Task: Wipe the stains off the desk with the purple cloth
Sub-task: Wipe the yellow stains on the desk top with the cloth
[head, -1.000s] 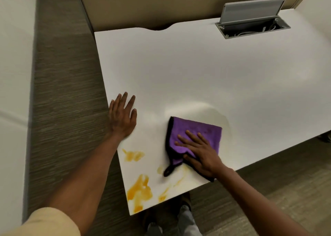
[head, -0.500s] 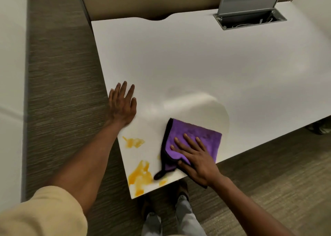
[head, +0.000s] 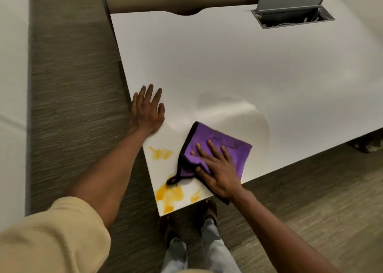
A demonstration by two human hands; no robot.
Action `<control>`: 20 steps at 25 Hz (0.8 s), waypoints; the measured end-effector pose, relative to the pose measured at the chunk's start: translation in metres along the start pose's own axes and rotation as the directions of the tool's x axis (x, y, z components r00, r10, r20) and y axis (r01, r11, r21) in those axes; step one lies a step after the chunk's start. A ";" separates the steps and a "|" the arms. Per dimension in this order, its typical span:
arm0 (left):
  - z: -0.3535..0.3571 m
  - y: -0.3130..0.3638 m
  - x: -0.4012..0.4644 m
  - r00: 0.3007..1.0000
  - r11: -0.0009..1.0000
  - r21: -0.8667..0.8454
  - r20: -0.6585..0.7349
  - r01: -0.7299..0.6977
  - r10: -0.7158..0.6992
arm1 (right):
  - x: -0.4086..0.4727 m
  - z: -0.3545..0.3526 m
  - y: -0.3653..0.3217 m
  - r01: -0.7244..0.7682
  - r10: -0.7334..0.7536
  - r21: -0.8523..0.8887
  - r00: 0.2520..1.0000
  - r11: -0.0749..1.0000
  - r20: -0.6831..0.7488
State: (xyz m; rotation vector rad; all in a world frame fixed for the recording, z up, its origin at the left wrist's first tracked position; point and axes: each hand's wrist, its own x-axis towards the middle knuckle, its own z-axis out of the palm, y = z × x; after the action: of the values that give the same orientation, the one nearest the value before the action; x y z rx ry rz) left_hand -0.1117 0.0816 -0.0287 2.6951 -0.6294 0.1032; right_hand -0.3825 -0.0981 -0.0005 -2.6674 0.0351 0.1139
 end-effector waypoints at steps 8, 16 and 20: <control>0.001 -0.002 -0.002 1.000 1.000 0.022 0.020 -0.003 0.002 | -0.021 -0.037 0.048 -0.179 0.181 0.089 0.983 0.980 -0.016; 0.000 -0.004 -0.001 1.000 0.999 0.026 0.021 -0.019 0.018 | -0.046 0.004 -0.008 0.112 -0.111 0.001 0.990 0.994 0.084; 0.001 -0.004 -0.003 0.999 0.999 0.020 0.026 -0.048 0.047 | -0.029 -0.031 0.039 0.023 -0.029 0.053 0.992 0.998 0.124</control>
State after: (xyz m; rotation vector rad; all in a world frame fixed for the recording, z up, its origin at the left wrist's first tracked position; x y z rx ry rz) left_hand -0.1126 0.0861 -0.0320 2.7061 -0.7038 0.0885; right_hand -0.4105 -0.1467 0.0123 -2.6031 -0.0366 0.2677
